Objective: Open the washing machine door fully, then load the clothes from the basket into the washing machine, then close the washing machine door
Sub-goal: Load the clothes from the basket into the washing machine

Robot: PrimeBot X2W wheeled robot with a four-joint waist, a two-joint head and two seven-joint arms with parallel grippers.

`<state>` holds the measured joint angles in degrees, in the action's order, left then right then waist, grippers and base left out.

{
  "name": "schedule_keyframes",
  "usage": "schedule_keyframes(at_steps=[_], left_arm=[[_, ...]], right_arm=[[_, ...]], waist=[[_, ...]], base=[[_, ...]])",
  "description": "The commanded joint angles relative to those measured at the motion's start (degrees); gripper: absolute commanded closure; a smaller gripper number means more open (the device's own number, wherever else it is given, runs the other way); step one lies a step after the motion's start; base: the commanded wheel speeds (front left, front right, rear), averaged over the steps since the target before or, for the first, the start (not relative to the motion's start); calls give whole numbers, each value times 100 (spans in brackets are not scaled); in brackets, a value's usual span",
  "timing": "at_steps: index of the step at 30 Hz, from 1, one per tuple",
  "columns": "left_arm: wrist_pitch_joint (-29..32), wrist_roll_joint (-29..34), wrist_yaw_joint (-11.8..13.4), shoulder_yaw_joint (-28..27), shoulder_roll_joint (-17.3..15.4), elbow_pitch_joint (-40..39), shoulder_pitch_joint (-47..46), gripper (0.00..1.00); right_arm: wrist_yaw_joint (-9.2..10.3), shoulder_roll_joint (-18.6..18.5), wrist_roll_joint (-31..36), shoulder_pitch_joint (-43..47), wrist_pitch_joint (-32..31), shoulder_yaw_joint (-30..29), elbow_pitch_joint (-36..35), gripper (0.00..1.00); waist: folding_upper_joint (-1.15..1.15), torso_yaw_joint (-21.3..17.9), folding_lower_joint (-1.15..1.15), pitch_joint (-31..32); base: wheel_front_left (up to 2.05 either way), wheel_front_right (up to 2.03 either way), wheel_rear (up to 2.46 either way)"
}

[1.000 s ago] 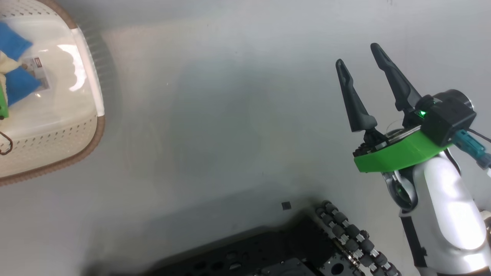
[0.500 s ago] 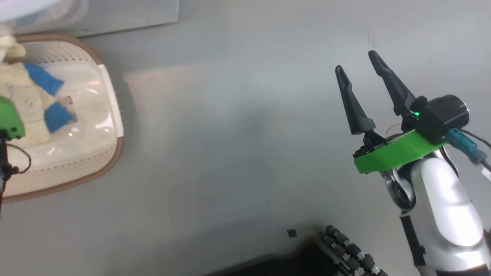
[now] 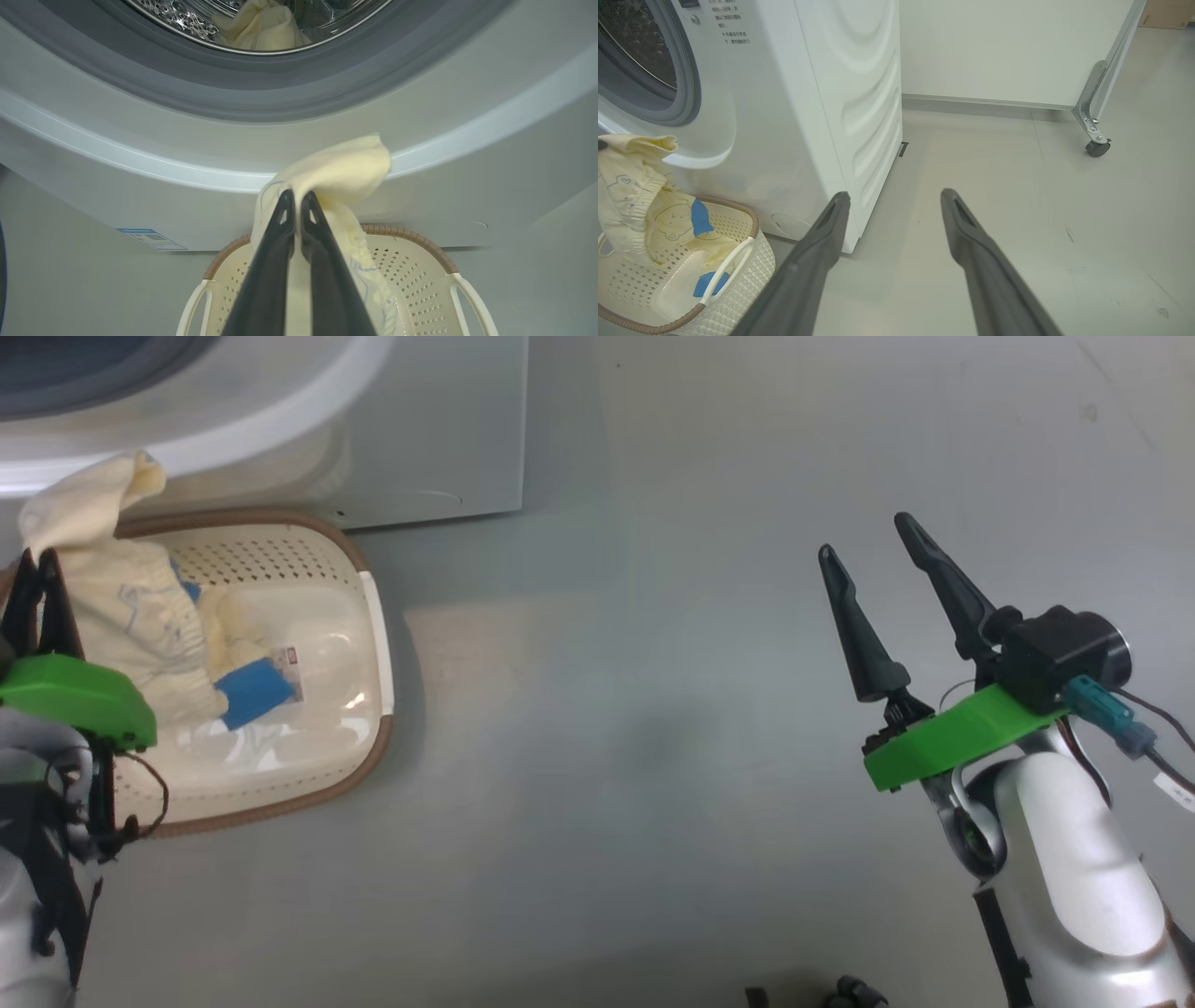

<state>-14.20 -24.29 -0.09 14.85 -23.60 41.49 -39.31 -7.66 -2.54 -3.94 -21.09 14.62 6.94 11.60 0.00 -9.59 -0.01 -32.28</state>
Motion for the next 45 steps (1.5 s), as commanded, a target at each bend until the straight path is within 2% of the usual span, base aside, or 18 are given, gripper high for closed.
schedule_keyframes(at_steps=[1, 11, 24, 36, 45], left_arm=[[-79, 114, 43, -306, -210, -335, 164, 100], [-79, 638, 70, -963, 116, -1680, 1259, 100], [-80, 1041, -161, -1426, 516, -2614, 2119, 100], [-80, 1140, -320, -1752, 900, -3175, 2465, 100], [-80, 954, -530, -2153, 1188, -3431, 2169, 100]], right_arm=[[17, -33, 69, 151, 38, 55, -110, 0], [17, -33, 87, 365, 38, 52, 105, 0], [17, -33, -72, 627, 38, 94, 269, 0], [17, -33, -26, 723, 38, 192, 320, 0], [17, -33, 37, 654, 38, 248, 279, 0]], waist=[[0, 192, 1, 297], [0, 438, 1, 1018], [0, 667, 1, 1714], [0, 708, 1, 1808], [0, 593, 1, 1527]], base=[[0, 0, 0], [0, 0, 0], [0, 0, 0], [0, 0, 0], [0, 0, 0]])
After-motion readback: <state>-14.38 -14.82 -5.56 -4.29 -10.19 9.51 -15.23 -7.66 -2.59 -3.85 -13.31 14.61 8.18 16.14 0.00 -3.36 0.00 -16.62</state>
